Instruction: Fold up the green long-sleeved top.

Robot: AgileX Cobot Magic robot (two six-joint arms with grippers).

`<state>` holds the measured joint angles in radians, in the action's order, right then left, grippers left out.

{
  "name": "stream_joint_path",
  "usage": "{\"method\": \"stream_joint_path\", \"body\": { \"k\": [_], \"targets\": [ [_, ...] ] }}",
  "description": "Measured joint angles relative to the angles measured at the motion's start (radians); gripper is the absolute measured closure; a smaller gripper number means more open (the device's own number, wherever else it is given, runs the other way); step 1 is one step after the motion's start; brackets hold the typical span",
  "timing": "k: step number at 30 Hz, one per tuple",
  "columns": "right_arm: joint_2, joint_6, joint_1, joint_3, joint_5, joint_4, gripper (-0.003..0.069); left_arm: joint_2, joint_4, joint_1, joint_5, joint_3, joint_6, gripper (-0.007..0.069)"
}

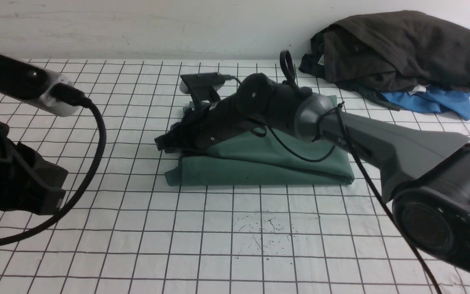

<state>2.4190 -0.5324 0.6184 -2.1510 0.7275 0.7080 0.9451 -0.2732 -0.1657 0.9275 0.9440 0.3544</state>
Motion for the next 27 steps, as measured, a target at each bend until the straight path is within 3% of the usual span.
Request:
{"method": "stream_joint_path", "body": {
  "k": [4, 7, 11, 15, 20, 27],
  "targets": [
    [-0.069, 0.012, -0.017, -0.084, 0.079, -0.172, 0.0672, -0.093, -0.01, 0.0, -0.061, -0.047, 0.032, 0.0602],
    [-0.099, 0.121, -0.034, -0.117, 0.172, -0.368, 0.0671, -0.162, -0.012, 0.0, -0.135, -0.096, 0.04, 0.0602],
    [-0.06, 0.306, -0.041, -0.116, 0.271, -0.534, 0.0671, -0.205, -0.012, 0.0, -0.197, -0.132, 0.046, 0.0602],
    [0.028, 0.393, -0.022, -0.114, 0.237, -0.502, 0.0671, -0.205, -0.013, 0.0, -0.228, -0.152, 0.047, 0.0602],
    [0.11, 0.312, 0.044, -0.112, 0.104, -0.437, 0.0671, -0.205, -0.014, 0.0, -0.254, -0.167, 0.047, 0.0602],
    [0.055, 0.269, 0.069, -0.161, 0.138, -0.544, 0.0671, -0.205, -0.015, 0.0, -0.261, -0.168, 0.047, 0.0602]
  ]
}}
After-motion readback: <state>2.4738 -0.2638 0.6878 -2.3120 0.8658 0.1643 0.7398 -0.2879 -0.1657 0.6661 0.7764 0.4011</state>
